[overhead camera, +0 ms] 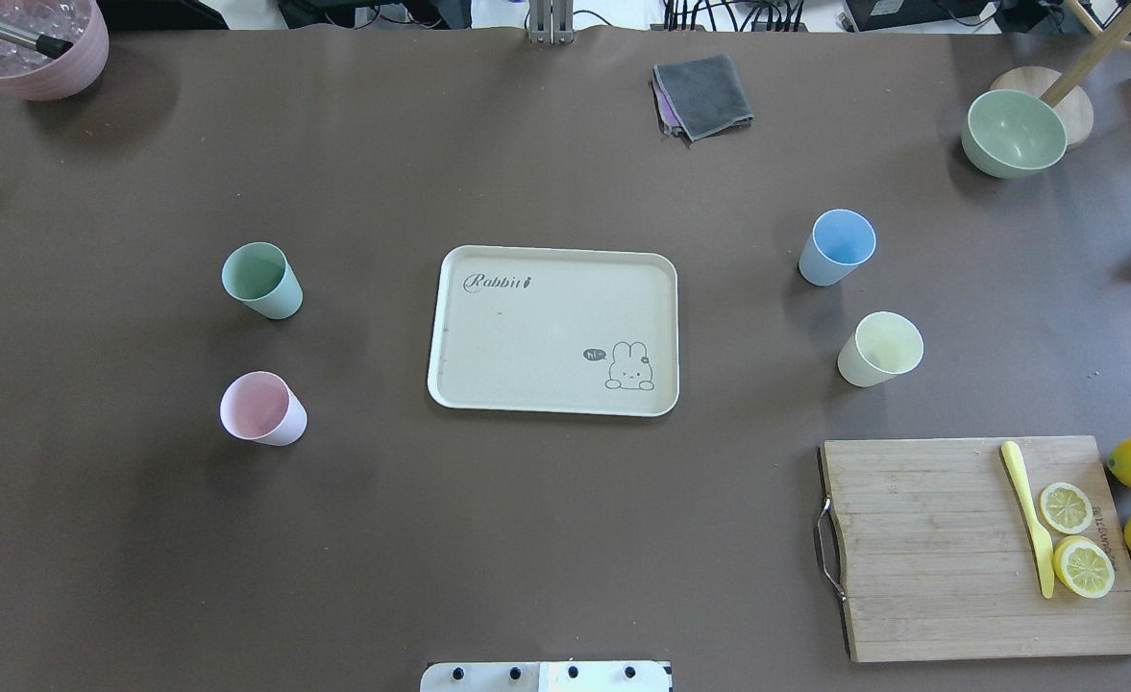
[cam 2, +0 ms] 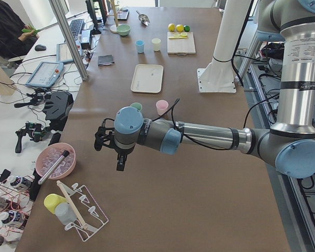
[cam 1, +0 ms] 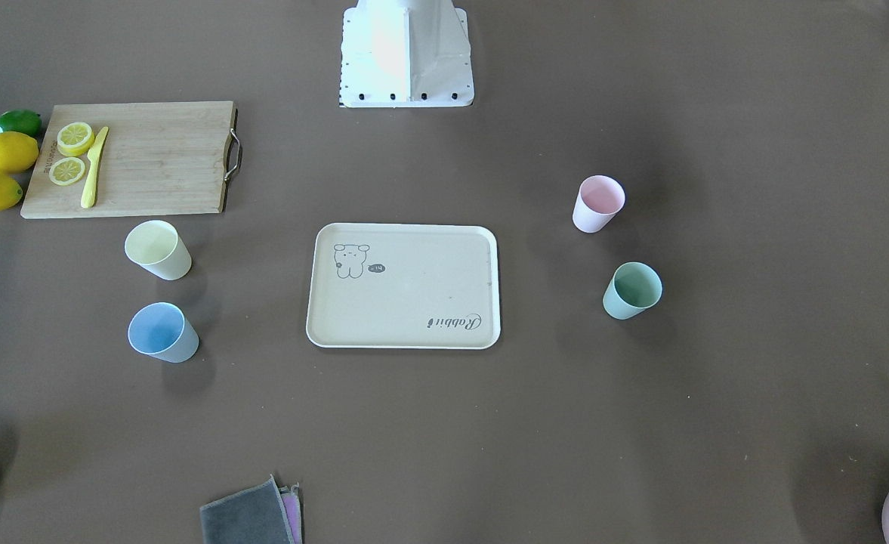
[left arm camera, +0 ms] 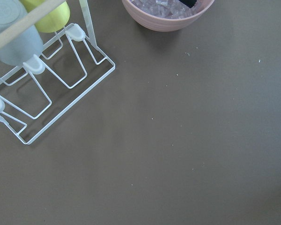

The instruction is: Place all cups on tray

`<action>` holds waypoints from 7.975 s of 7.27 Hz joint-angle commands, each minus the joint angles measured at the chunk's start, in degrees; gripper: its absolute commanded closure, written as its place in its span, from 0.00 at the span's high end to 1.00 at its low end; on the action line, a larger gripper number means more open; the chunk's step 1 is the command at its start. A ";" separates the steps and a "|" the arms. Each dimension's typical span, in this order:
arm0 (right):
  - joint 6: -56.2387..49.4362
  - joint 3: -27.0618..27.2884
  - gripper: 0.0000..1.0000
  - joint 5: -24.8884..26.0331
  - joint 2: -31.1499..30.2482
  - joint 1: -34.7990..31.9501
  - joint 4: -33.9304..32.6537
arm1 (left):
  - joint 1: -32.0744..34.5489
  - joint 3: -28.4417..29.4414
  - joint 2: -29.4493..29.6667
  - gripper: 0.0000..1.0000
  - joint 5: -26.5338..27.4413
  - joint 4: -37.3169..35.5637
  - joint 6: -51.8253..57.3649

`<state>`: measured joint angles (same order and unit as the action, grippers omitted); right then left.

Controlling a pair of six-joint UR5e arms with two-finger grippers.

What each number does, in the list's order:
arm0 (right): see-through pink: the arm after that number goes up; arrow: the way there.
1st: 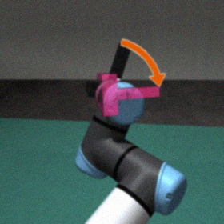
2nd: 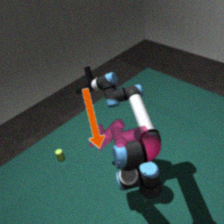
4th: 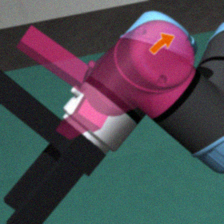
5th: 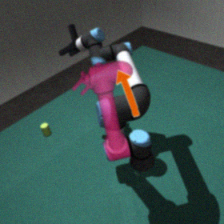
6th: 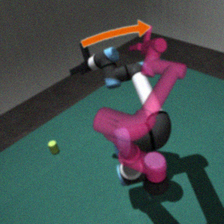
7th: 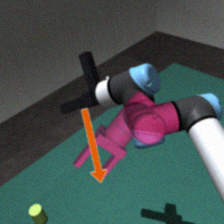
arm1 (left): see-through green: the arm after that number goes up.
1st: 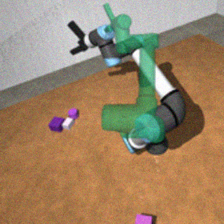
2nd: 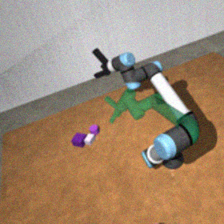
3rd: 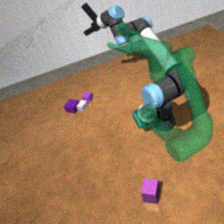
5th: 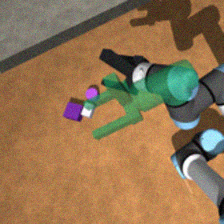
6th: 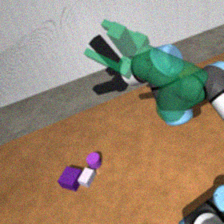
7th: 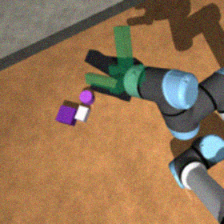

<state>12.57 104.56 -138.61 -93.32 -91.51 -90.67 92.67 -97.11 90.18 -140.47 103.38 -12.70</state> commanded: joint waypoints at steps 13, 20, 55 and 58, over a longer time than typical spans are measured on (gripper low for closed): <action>36.77 0.46 1.00 9.38 2.00 26.88 27.74 | -39.45 -13.44 0.96 0.97 20.03 20.28 -49.75; 38.67 -1.38 1.00 17.93 6.84 41.67 27.12 | -49.95 -17.76 1.14 0.97 27.35 20.28 -57.70; 56.84 -3.58 0.99 31.90 37.34 60.40 -0.30 | -53.09 -5.03 29.59 0.00 26.88 4.02 -61.02; 56.95 -1.21 1.00 23.53 37.43 50.86 -0.56 | -59.95 -2.84 32.94 0.00 33.74 4.02 -65.33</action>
<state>69.72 102.37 -109.94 -55.92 -36.09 -91.10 35.63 -101.28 121.29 -109.61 107.42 -75.95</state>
